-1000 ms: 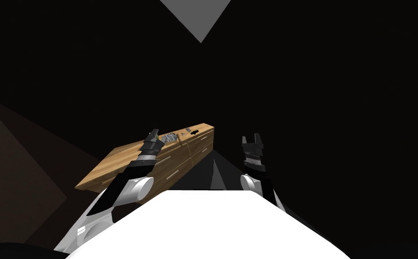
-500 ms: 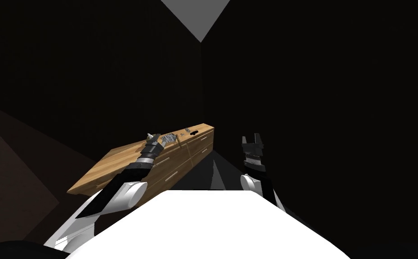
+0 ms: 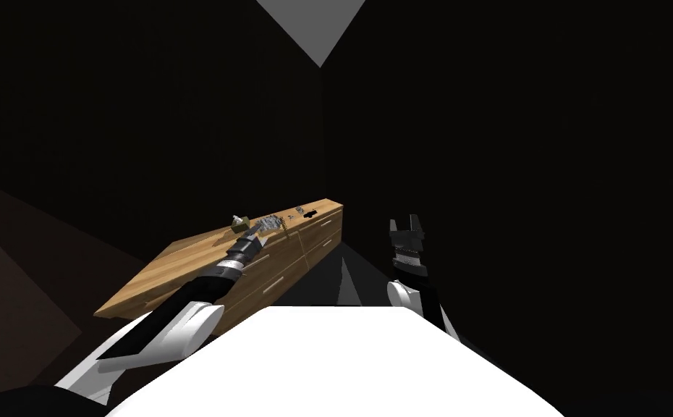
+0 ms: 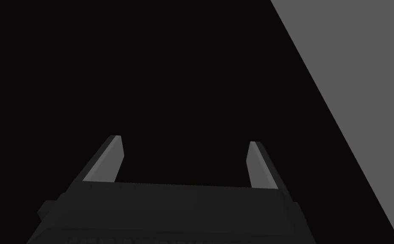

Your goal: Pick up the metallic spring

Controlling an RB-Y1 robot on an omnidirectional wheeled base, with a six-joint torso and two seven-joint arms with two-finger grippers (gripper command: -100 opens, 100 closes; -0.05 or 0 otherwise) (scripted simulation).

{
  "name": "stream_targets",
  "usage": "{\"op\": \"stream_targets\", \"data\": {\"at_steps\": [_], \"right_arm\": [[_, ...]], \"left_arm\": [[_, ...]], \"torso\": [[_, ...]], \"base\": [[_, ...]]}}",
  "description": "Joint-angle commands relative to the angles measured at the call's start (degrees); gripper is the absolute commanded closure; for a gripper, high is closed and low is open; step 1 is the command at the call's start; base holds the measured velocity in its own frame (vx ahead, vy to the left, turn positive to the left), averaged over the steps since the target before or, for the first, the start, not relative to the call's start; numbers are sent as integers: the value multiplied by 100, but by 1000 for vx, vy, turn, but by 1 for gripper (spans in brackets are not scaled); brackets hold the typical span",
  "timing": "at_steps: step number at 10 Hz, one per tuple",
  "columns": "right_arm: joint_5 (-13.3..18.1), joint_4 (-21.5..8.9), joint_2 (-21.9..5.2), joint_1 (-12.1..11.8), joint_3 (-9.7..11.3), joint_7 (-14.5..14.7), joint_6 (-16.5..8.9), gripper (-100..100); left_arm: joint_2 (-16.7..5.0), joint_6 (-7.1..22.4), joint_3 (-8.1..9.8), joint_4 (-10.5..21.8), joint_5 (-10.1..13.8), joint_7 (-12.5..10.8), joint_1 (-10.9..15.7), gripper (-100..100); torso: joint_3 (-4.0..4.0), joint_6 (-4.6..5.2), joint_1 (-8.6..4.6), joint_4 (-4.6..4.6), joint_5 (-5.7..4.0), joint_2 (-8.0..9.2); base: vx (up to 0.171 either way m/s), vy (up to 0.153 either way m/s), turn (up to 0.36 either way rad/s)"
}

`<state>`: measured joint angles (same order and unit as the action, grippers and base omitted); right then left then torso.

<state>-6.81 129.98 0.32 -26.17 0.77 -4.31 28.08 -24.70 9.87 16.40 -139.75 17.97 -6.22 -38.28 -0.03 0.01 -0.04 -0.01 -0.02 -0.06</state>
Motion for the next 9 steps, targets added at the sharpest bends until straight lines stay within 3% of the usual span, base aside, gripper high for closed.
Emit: {"op": "stream_targets", "data": {"at_steps": [1, 3, 4, 8, 9], "right_arm": [[0, 0, 0, 0, 0, 0, 0, 0], [0, 0, 0, 0, 0, 0, 0, 0], [0, 0, 0, 0, 0, 0, 0, 0], [0, 0, 1, -1, 0, 0, 0, 0], [0, 0, 0, 0, 1, 0, 0, 0]], "left_arm": [[-271, 273, 42, 45, 89, -160, -195, -100], [-570, 631, 69, 36, 168, -282, -450, -100], [-570, 666, 69, 36, 168, -282, -450, -100], [-1179, 1439, 68, 96, 301, -324, -941, -100], [-1179, 1518, 68, 96, 301, -324, -941, -100]], "torso": [[0, 0, 0, 0, 0, 0], [-2, -2, -9, -1, -2, -4], [-6, 0, -19, -2, -4, -11], [-9, -1, -28, -3, -7, -15], [-11, 3, -20, -4, -5, -18]], "base": [[16, -22, -35], [39, -62, -15], [42, -73, 42], [48, -72, -29], [26, -24, -86]]}}
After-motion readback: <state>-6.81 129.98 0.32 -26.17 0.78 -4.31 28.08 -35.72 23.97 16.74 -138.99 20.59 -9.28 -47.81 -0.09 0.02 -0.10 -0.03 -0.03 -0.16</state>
